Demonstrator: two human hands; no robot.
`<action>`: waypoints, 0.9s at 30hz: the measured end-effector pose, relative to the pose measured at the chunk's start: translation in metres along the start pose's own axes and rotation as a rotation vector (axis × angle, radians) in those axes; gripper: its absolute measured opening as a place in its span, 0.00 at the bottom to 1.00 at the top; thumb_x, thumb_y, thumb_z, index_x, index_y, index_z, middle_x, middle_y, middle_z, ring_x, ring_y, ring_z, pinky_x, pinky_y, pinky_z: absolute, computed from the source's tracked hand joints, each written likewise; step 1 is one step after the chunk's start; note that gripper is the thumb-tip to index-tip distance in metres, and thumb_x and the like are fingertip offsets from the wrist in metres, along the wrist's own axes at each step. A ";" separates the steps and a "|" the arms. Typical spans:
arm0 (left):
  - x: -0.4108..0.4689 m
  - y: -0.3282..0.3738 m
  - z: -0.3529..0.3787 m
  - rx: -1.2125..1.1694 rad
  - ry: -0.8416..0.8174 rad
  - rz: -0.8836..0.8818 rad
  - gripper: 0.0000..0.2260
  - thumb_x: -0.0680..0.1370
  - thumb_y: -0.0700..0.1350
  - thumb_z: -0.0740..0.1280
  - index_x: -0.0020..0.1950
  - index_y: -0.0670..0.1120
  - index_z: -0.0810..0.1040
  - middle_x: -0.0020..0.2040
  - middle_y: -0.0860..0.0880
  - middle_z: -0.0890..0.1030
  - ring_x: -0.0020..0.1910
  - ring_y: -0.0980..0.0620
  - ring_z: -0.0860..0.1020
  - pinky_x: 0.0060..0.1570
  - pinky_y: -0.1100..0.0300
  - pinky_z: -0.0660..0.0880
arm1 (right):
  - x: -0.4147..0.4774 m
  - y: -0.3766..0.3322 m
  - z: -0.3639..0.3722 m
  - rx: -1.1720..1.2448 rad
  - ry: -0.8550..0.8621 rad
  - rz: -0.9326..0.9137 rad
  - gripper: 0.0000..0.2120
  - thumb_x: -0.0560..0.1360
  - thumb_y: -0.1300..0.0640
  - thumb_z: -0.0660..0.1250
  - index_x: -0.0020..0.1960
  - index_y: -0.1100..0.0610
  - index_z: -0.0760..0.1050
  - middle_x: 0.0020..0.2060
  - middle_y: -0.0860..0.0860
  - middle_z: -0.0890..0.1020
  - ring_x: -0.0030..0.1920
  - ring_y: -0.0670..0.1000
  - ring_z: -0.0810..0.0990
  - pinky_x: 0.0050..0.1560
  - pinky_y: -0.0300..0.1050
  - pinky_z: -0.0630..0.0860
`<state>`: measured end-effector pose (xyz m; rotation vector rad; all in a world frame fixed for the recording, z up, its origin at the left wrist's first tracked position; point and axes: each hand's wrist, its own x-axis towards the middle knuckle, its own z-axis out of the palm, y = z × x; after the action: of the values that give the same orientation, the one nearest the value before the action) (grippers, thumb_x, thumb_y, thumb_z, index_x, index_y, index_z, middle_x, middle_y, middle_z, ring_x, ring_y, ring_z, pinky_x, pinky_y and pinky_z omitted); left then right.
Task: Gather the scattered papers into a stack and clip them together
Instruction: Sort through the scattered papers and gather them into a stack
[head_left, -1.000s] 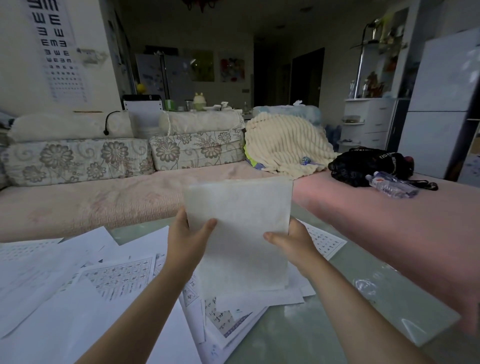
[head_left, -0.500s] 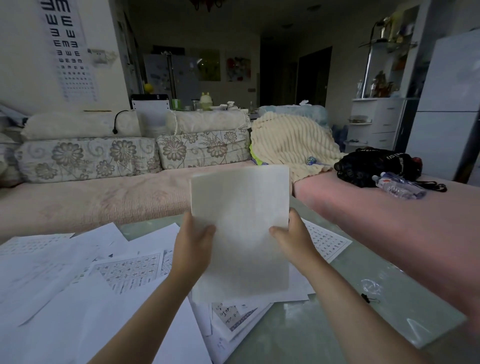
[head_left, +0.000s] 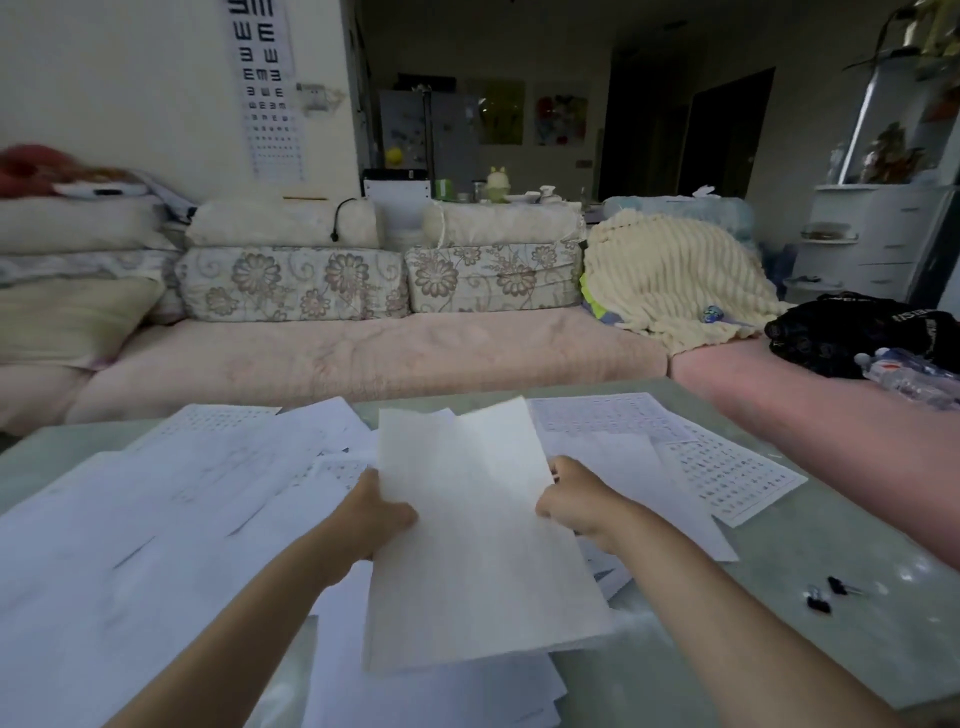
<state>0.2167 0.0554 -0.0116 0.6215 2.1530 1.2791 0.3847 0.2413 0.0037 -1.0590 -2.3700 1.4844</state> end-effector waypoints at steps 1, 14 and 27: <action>-0.002 -0.013 -0.007 0.045 -0.036 -0.046 0.17 0.76 0.40 0.68 0.62 0.46 0.66 0.51 0.46 0.77 0.45 0.47 0.80 0.35 0.52 0.80 | -0.001 -0.001 0.014 -0.047 -0.027 0.018 0.14 0.75 0.67 0.60 0.58 0.56 0.71 0.49 0.53 0.78 0.48 0.54 0.79 0.38 0.42 0.75; -0.019 -0.075 -0.041 0.856 0.069 -0.113 0.30 0.70 0.49 0.72 0.66 0.41 0.63 0.61 0.43 0.68 0.59 0.44 0.72 0.47 0.57 0.73 | 0.008 0.010 0.091 -0.565 -0.110 0.118 0.13 0.70 0.59 0.62 0.53 0.58 0.74 0.49 0.54 0.79 0.47 0.56 0.80 0.36 0.40 0.73; 0.021 -0.038 0.016 0.669 0.215 0.325 0.17 0.76 0.50 0.67 0.65 0.50 0.74 0.59 0.46 0.76 0.61 0.45 0.72 0.60 0.53 0.71 | 0.025 0.044 0.021 -0.471 0.030 -0.054 0.26 0.75 0.56 0.64 0.73 0.53 0.70 0.69 0.53 0.73 0.64 0.53 0.76 0.63 0.45 0.72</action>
<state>0.2077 0.0621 -0.0565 1.1839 2.7589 0.7681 0.3778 0.2535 -0.0495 -1.0798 -2.7734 0.9003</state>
